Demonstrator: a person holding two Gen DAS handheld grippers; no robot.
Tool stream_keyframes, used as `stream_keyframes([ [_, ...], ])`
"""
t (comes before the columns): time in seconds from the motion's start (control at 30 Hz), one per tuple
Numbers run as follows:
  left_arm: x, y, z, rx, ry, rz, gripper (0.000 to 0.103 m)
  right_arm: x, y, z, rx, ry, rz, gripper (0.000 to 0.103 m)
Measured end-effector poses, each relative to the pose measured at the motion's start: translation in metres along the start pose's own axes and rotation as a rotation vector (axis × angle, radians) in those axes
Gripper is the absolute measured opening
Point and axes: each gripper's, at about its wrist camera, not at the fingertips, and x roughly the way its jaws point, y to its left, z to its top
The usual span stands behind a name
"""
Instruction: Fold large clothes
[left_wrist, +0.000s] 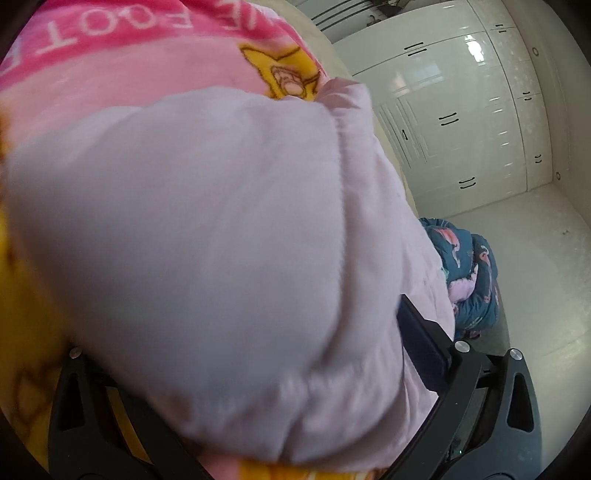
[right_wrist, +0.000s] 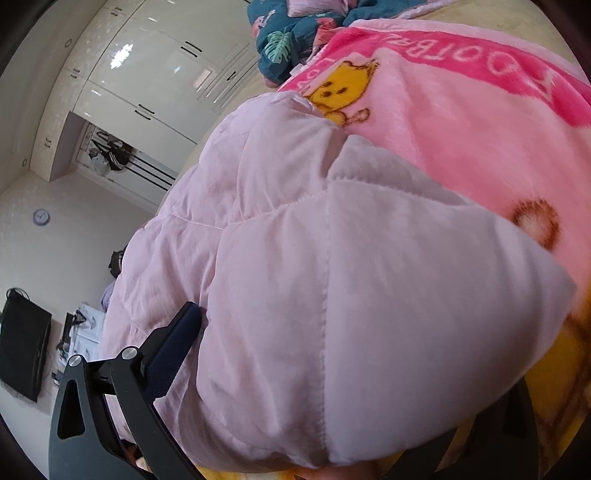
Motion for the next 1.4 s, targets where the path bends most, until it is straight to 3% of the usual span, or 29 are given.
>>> stream_keyframes([
  [0.13, 0.001, -0.002, 0.001, 0.03, -0.013, 0.01, 0.095, 0.002, 0.002, -0.001, -0.031, -0.008, 0.002, 0.096],
  [0.2, -0.001, -0.005, -0.002, 0.058, -0.017, 0.022, 0.092, 0.002, 0.004, -0.002, -0.057, -0.011, 0.004, 0.089],
  [0.43, -0.013, -0.026, -0.006, 0.206, -0.048, 0.035, 0.061, -0.001, 0.021, -0.003, -0.17, -0.03, -0.019, 0.063],
  [0.6, -0.021, -0.034, -0.01, 0.31, -0.062, 0.046, 0.048, -0.007, 0.041, -0.006, -0.294, -0.05, -0.073, 0.048],
  [0.77, -0.024, -0.05, -0.01, 0.42, -0.086, 0.081, 0.038, -0.021, 0.079, -0.019, -0.518, -0.118, -0.161, 0.036],
  [1.07, -0.071, -0.077, -0.033, 0.553, -0.146, 0.107, 0.035, -0.07, 0.122, -0.047, -0.769, -0.219, -0.143, 0.033],
  [1.4, -0.133, -0.066, -0.074, 0.598, -0.163, 0.121, 0.035, -0.129, 0.11, -0.087, -0.786, -0.223, -0.084, 0.032],
])
